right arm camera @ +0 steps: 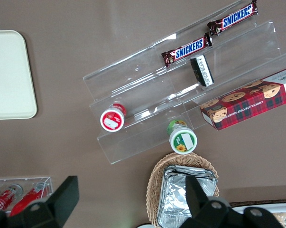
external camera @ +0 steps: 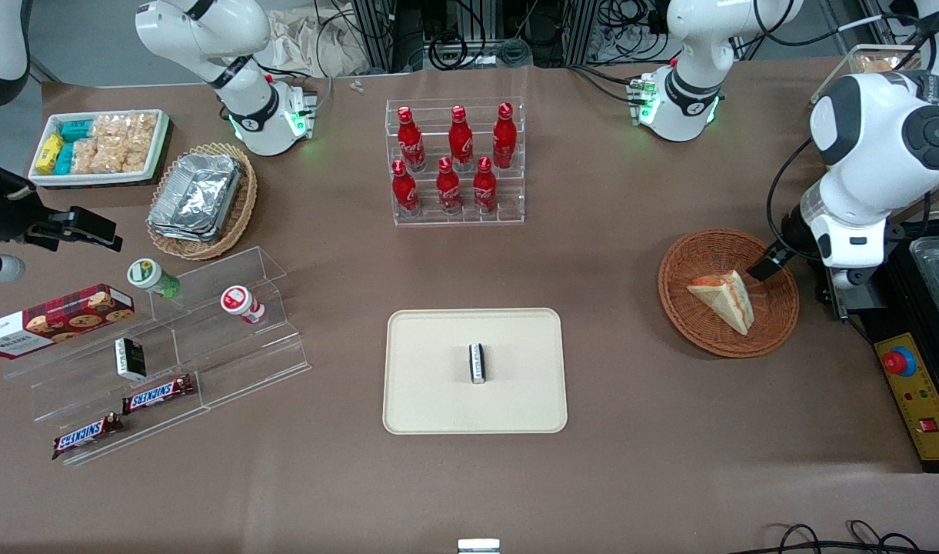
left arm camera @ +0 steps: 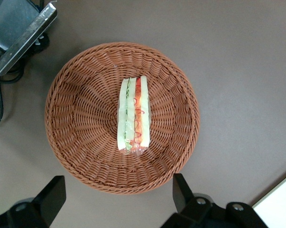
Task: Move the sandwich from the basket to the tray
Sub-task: 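Move the left gripper over the wrapped sandwich in the wicker basket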
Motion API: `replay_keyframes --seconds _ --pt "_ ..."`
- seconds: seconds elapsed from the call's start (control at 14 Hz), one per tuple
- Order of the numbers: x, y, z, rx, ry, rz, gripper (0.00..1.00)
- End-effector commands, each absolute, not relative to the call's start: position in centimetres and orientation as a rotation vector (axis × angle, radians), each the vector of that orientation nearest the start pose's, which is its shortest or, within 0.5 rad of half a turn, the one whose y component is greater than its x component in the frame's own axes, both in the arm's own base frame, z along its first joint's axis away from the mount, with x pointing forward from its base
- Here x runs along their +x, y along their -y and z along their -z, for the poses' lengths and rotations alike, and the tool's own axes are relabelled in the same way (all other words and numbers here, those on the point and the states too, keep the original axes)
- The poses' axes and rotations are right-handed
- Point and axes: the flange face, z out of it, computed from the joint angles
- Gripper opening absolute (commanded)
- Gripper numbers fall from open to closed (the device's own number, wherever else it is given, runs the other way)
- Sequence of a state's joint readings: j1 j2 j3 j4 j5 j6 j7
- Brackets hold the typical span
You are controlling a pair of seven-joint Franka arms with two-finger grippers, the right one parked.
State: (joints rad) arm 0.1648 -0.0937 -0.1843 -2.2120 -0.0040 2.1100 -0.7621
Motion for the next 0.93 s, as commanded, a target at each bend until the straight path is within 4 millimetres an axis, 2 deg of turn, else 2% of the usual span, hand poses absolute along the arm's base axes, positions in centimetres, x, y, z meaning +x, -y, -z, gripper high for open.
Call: replay_keyframes --seconds 0.0,0.36,0.64,0.86 --pt "50.2 0.9 -40.5 -2.942 1.122 0.032 1.00" --pt "51.2 0.6 -37.2 -2.948 1.135 0.017 1.00" --pt "51.4 0.4 -32.7 -2.964 1.162 0.048 1.00" --pt "51.6 0.4 -31.4 -2.972 1.258 0.000 1.00"
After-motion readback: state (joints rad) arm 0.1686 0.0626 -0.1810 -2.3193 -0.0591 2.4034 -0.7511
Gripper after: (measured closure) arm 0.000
